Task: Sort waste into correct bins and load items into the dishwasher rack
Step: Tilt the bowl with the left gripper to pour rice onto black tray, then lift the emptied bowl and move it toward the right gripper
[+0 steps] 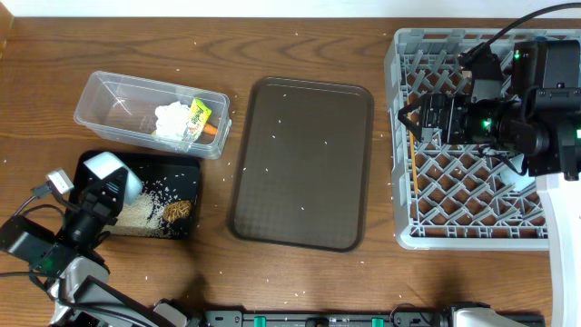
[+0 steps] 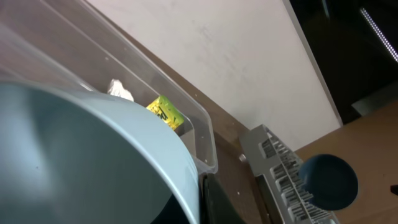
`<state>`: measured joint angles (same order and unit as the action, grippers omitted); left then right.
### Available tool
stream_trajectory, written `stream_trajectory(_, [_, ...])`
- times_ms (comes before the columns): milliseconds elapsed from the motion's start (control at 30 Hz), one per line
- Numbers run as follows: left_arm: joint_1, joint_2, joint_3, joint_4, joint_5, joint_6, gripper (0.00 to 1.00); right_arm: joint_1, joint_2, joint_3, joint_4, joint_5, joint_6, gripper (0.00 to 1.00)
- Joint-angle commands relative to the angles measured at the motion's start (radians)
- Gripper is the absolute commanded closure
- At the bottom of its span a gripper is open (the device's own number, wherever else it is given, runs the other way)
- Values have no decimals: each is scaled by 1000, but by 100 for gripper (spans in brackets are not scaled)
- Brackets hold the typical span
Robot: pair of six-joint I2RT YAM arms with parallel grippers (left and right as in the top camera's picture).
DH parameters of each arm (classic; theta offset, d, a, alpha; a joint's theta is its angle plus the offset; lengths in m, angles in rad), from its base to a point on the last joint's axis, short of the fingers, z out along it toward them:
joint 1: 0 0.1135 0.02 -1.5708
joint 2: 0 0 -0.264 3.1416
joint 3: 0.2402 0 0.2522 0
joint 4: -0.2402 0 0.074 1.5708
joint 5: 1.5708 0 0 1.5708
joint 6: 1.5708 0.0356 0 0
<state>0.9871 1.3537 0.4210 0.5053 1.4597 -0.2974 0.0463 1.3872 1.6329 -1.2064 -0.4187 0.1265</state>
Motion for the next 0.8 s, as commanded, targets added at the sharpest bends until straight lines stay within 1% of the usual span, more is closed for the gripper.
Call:
stream_trajectory(0, [-12, -2, 8, 60, 62, -38, 94, 7, 0, 1, 10, -8, 8, 1])
stream_trajectory(33, [-13, -2, 8, 72, 91, -16, 94, 7, 0, 1, 11, -8, 8, 1])
stream_trajectory(100, [-11, -2, 8, 60, 35, -103, 94, 7, 0, 1, 11, -8, 8, 1])
stream_trajectory(133, [-14, -2, 8, 75, 47, -103, 94, 7, 0, 1, 11, -8, 8, 1])
stream_trajectory(167, [-18, -2, 8, 104, 84, -76, 94, 7, 0, 1, 11, -8, 8, 1])
stream_trajectory(267, [-16, -2, 8, 104, 39, -150, 93, 7, 0, 1, 6, -8, 8, 1])
stream_trajectory(333, [-24, -2, 8, 143, 83, -127, 94, 7, 0, 1, 6, -8, 8, 1])
stream_trajectory(400, [-24, -2, 8, 127, 26, -185, 94, 7, 0, 1, 5, -8, 8, 1])
stream_trajectory(433, [-26, -2, 8, 131, 17, -193, 94, 7, 0, 1, 6, -8, 8, 1])
stream_trajectory(467, [-32, -2, 8, 150, 28, -195, 94, 7, 0, 1, 6, -8, 8, 1])
stream_trajectory(533, [-43, -2, 8, 176, 39, -239, 94, 7, 0, 1, 6, -8, 8, 1])
stream_trajectory(600, [-62, -2, 9, 236, 38, -274, 93, 7, 0, 1, 7, -8, 7, 1])
stream_trajectory(633, [-78, -2, 11, 290, 31, -321, 94, 7, 0, 1, 10, -8, 7, 1])
stream_trajectory(767, [-206, -2, 63, 626, -4, -562, 94, 7, 0, 1, 21, -8, 8, 1])
